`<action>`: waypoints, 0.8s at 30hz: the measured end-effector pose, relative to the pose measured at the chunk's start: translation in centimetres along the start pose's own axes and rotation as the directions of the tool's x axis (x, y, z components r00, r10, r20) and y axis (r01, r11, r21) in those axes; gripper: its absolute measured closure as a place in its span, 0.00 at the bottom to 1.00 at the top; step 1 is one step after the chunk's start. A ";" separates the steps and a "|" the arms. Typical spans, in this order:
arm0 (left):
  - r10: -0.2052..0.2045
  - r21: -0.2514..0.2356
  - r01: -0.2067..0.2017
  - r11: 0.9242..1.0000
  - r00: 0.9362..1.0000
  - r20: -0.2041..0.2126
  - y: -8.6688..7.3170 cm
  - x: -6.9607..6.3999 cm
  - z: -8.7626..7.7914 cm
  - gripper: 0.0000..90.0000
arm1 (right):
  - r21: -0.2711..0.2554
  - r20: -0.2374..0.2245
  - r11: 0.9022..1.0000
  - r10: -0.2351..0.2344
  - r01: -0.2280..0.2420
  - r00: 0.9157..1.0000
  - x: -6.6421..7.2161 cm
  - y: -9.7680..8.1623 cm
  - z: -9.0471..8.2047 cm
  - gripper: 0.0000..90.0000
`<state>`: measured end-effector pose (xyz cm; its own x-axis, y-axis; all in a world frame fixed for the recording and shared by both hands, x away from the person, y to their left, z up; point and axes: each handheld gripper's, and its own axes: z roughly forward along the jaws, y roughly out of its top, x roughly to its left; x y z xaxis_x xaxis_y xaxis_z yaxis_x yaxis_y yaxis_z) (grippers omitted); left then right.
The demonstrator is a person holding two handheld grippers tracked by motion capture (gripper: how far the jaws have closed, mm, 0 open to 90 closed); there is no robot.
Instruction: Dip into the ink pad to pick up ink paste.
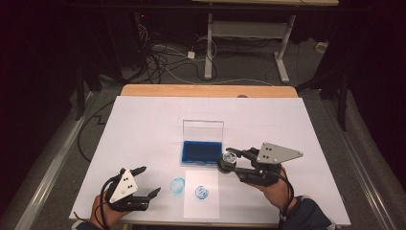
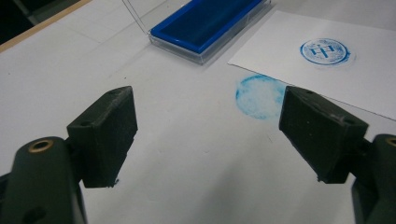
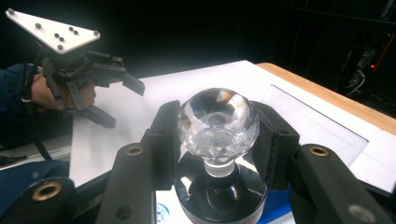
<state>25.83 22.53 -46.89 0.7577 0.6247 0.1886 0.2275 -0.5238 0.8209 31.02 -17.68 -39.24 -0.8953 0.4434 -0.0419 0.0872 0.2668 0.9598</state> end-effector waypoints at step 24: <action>0.004 0.008 -0.004 1.000 1.000 0.017 0.0 -0.1 0.5 0.20 | 0.040 0.072 0.999 0.025 -0.028 0.997 -2.4 -1.1 0.0 0.63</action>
<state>26.07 22.20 -47.14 0.7691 0.6124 0.1828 0.2289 -0.5310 0.8159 33.05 -19.06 -40.18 -0.8590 0.5106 -0.0380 0.1295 0.2884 0.9487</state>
